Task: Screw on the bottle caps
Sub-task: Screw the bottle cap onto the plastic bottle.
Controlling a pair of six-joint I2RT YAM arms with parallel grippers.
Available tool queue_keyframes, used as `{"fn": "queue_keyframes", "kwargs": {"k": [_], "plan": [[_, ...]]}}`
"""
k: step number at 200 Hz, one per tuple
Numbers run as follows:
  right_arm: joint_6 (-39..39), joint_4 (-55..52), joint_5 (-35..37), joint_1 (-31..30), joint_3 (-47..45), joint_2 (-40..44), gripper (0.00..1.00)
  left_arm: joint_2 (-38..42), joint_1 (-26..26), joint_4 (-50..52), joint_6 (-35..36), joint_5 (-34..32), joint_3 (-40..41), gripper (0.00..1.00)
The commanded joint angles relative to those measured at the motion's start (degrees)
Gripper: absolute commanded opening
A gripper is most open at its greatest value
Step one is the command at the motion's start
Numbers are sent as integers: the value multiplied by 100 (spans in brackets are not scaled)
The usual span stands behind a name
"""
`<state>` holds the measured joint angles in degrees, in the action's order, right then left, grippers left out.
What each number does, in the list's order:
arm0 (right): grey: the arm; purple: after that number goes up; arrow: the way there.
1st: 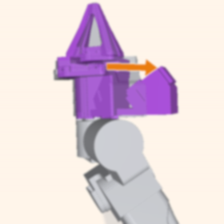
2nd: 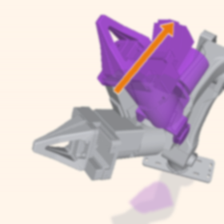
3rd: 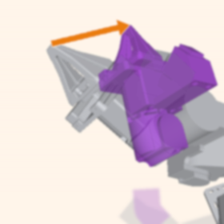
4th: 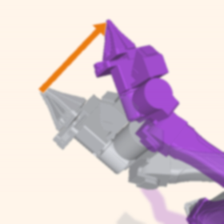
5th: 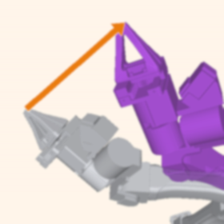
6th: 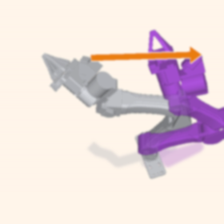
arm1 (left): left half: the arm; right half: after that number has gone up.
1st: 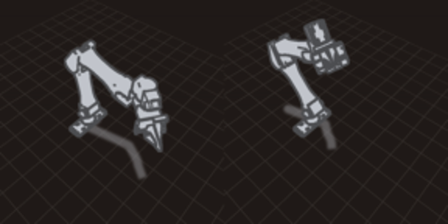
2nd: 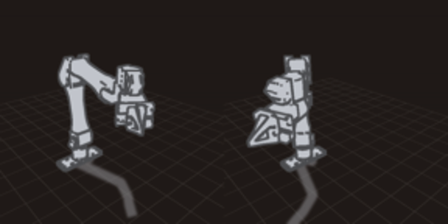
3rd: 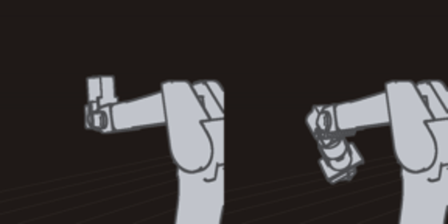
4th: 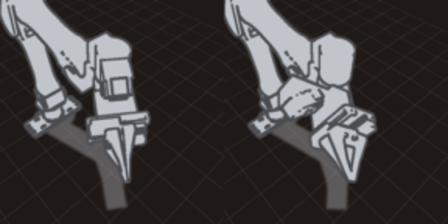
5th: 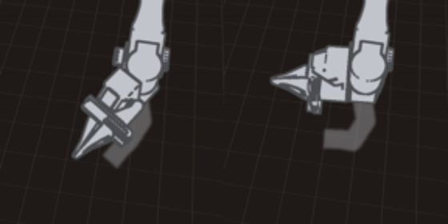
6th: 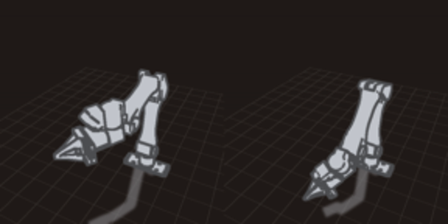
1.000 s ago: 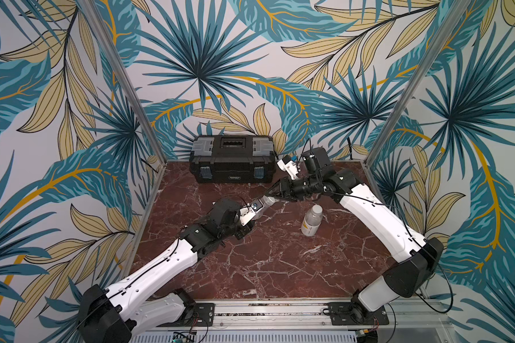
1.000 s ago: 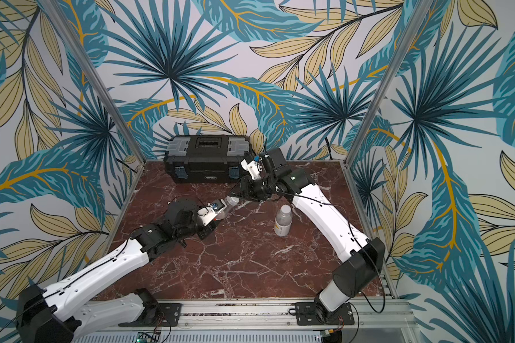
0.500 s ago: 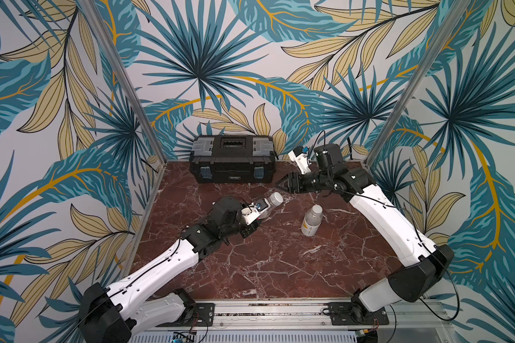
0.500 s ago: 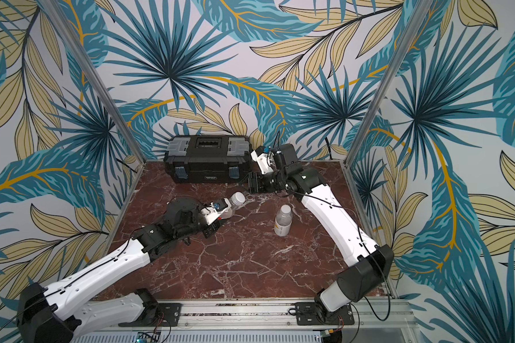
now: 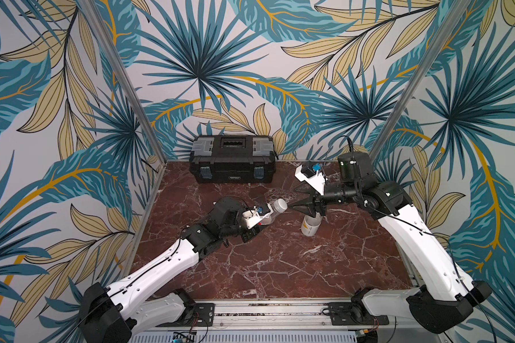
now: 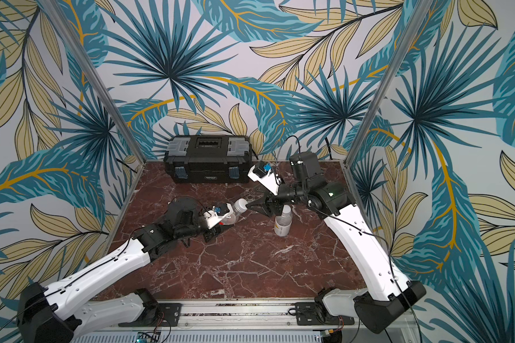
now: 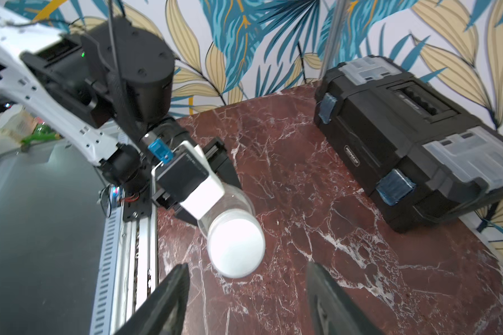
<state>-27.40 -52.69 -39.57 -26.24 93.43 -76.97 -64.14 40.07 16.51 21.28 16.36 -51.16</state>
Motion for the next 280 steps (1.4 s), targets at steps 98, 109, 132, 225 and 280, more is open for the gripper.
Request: {"fn": "queue_keyframes", "kwargs": {"k": [98, 109, 132, 225, 280], "plan": [[-1480, -1309, -956, -30, 485, -585, 66, -274, 2, 457, 78, 1129, -667, 26], [-1504, -1364, -946, -38, 515, -625, 65, -283, 4, 458, 78, 1127, -684, 26], [-1486, -1428, -848, -39, 544, -645, 65, -275, 7, 456, 87, 1128, -696, 26], [-1371, -1435, -844, -45, 561, -741, 65, -275, 6, 430, 62, 1134, -676, 27], [-1272, -1689, -844, -90, 776, -914, 34, -273, 4, 401, 51, 1036, -663, 27]]}}
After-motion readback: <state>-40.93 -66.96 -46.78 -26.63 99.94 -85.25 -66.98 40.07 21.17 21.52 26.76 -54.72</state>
